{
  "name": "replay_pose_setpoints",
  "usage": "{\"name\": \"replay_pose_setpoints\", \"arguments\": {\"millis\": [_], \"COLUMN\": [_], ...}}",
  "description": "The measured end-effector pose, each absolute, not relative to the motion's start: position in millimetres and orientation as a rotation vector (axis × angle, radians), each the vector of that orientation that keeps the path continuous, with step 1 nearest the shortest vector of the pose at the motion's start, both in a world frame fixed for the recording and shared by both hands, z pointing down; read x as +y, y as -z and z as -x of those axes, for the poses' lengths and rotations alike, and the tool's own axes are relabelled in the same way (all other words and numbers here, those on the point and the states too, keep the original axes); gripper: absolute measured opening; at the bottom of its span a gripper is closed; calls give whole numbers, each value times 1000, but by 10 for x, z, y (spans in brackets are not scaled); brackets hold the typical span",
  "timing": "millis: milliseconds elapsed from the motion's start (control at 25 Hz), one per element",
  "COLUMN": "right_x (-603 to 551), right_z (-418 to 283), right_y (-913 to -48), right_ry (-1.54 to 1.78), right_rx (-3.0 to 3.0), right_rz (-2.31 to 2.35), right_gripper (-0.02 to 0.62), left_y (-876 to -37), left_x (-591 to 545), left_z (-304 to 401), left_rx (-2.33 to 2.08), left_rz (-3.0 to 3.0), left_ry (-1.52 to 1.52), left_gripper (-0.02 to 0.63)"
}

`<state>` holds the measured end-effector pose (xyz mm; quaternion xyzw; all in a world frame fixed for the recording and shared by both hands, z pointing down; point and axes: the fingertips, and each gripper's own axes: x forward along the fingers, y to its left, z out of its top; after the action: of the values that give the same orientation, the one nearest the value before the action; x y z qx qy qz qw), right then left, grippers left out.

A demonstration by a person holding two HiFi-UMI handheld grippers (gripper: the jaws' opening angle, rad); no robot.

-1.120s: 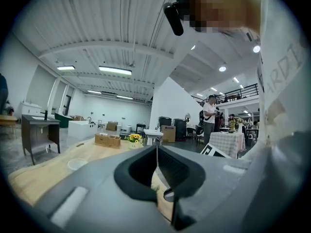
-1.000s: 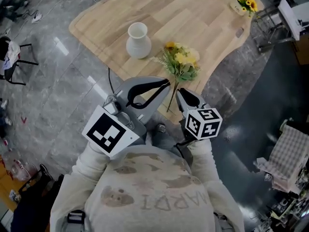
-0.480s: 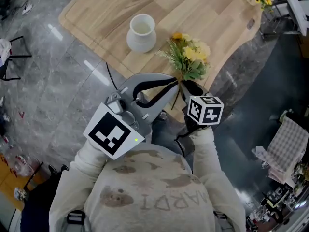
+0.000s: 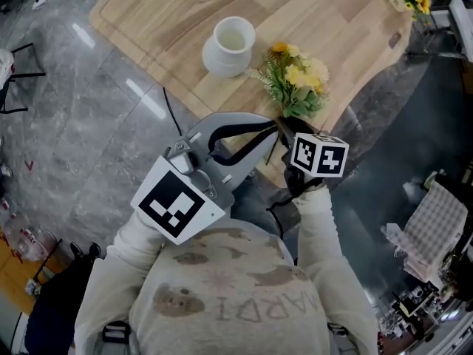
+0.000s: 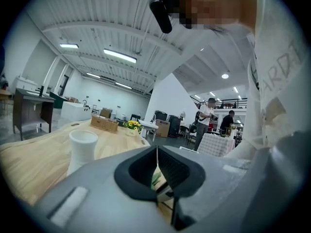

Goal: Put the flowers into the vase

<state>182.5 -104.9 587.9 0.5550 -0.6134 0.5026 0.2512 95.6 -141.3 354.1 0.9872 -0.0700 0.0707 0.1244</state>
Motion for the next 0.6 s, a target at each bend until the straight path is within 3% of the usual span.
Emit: {"name": "replay_pose_setpoints", "arguments": {"millis": [360,600], "right_x": [-1132,-1197], "right_z": [-1819,-1825], "right_y": [-5895,-5748], "right_ry": [-1467,-1433], "right_rx": [-1622,-1688], "right_rz": [-1542,-1606], "right_gripper": [60,52], "left_y": [-3554,-3496], "left_x": [-1424,-1425], "left_z": [-886,-883], "left_rx": [-211,-219], "left_rz": [-2878,-2886], "left_ry": [-211,-198], "left_gripper": [5,5]}}
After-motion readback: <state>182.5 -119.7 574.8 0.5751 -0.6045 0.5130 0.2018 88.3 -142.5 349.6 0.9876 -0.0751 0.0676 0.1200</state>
